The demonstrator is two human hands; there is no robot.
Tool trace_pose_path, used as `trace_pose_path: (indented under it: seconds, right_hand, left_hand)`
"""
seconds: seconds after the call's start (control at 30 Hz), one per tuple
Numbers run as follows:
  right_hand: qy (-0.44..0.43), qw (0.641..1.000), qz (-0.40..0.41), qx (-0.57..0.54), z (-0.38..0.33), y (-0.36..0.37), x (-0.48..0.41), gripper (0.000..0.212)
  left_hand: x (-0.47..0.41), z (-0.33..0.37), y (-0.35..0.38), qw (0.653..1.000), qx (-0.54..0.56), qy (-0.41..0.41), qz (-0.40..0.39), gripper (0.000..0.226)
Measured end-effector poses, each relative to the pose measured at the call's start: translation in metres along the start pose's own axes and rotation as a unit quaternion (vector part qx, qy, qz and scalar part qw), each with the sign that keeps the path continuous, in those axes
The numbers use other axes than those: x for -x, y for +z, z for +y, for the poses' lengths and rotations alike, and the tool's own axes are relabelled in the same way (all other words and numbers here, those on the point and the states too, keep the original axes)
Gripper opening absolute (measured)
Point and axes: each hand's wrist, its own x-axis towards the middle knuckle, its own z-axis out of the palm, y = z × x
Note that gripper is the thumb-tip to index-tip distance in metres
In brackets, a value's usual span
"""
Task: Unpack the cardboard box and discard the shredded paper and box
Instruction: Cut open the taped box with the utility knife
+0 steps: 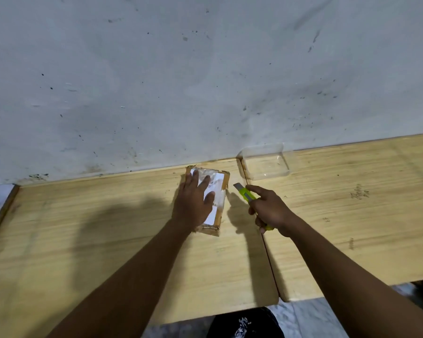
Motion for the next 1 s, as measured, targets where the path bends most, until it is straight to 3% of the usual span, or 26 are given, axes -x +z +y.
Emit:
trace_pose_path:
  seconds: [0.07, 0.17, 0.6, 1.0]
  right_hand:
    - [-0.001, 1.000, -0.006, -0.008, 0.001, 0.004, -0.001, 0.059]
    - [-0.007, 1.000, -0.019, -0.022, 0.000, 0.010, -0.001, 0.057]
    - [-0.016, 0.998, -0.013, -0.064, -0.001, 0.015, -0.014, 0.055]
    - [-0.057, 0.984, -0.029, 0.169, -0.032, 0.007, -0.027, 0.057]
  left_hand:
    - [-0.004, -0.011, 0.001, 0.998, -0.008, 0.066, -0.005, 0.055]
    - [-0.005, -0.013, 0.002, 0.995, -0.005, 0.099, -0.014, 0.055]
    - [-0.010, 0.008, 0.016, 0.999, 0.035, 0.008, 0.017, 0.065]
    - [-0.025, 0.004, 0.022, 1.000, -0.011, -0.008, 0.017, 0.071]
